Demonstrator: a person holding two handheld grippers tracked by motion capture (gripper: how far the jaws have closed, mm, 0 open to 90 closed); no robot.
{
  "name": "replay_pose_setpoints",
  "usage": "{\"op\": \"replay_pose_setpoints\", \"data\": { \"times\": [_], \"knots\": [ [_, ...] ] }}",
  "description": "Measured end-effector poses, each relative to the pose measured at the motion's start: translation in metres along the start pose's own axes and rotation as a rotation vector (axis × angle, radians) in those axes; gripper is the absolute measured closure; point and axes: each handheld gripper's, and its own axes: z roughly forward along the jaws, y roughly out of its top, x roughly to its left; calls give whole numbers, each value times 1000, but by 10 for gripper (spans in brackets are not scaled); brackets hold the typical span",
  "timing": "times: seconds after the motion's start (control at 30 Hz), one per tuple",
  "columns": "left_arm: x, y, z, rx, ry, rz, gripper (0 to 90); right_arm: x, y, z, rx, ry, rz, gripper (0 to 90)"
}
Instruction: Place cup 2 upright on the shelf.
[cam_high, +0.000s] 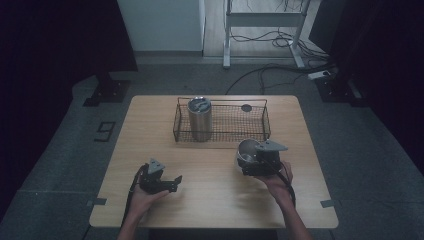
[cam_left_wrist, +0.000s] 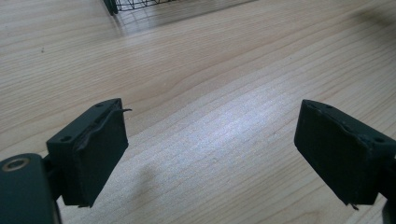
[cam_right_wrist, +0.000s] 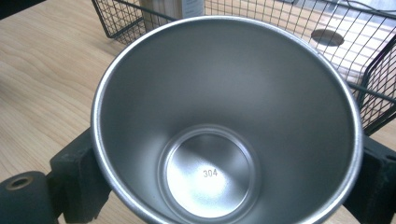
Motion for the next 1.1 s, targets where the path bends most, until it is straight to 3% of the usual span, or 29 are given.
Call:
{"op": "replay_pose_setpoints", "data": {
  "times": [0.2, 0.67, 0.83, 1.1],
  "knots": [
    [-1, 1, -1, -3, -22, -10, 99, -1, 5, -5, -13, 12, 5, 74],
    [0, 1, -3, -4, -17, -10, 99, -3, 22, -17, -52, 31, 3, 74],
    [1, 0, -2, 2, -13, -13, 99, -8, 27, -19, -63, 63, 23, 74],
    [1, 0, -2, 3, -13, -13, 99, -11, 37, -22, -72, 56, 19, 74]
  ]
}}
